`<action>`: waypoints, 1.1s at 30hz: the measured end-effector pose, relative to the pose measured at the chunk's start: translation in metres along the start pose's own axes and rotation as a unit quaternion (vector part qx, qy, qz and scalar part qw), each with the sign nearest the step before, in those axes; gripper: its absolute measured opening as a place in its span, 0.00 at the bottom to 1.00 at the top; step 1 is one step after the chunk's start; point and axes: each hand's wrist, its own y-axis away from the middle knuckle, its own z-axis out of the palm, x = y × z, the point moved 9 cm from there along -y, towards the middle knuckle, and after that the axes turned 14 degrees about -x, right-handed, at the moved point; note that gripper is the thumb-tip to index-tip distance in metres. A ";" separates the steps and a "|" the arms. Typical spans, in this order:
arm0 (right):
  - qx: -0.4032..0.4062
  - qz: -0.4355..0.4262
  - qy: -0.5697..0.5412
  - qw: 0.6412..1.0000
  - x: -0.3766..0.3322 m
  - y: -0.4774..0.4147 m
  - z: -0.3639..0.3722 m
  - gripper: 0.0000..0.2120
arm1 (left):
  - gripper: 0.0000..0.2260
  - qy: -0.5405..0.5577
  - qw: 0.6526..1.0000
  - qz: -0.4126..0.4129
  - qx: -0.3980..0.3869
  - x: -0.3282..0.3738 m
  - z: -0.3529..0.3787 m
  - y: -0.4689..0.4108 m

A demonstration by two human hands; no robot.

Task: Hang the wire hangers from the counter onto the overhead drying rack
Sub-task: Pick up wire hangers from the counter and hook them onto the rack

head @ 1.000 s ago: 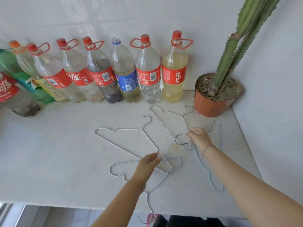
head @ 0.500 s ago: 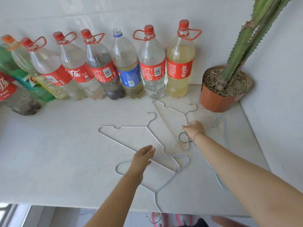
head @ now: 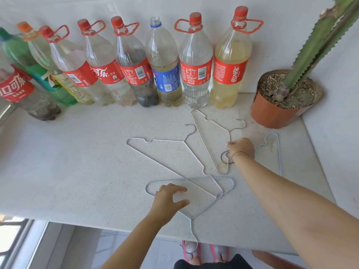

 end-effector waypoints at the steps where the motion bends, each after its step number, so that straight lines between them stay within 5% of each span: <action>1: -0.005 0.002 0.001 1.000 0.001 -0.001 0.000 0.13 | 0.16 -0.006 1.000 -0.001 0.001 -0.002 -0.001 0.000; 16: -0.035 0.021 0.039 0.998 0.006 -0.008 -0.002 0.16 | 0.08 -0.169 0.984 0.038 -0.050 -0.002 0.012 0.000; 21: -0.062 -0.006 -0.053 0.997 0.004 -0.008 -0.003 0.07 | 0.10 -0.185 0.979 0.047 -0.076 -0.003 0.012 -0.002; 25: -0.155 -0.052 -0.263 0.951 -0.001 0.001 0.012 0.07 | 0.09 -0.204 0.973 0.050 -0.093 0.002 0.014 -0.001; 33: -0.262 -0.117 -0.450 0.846 -0.029 0.046 0.017 0.06 | 0.04 -0.224 0.967 0.057 -0.110 0.005 0.017 0.004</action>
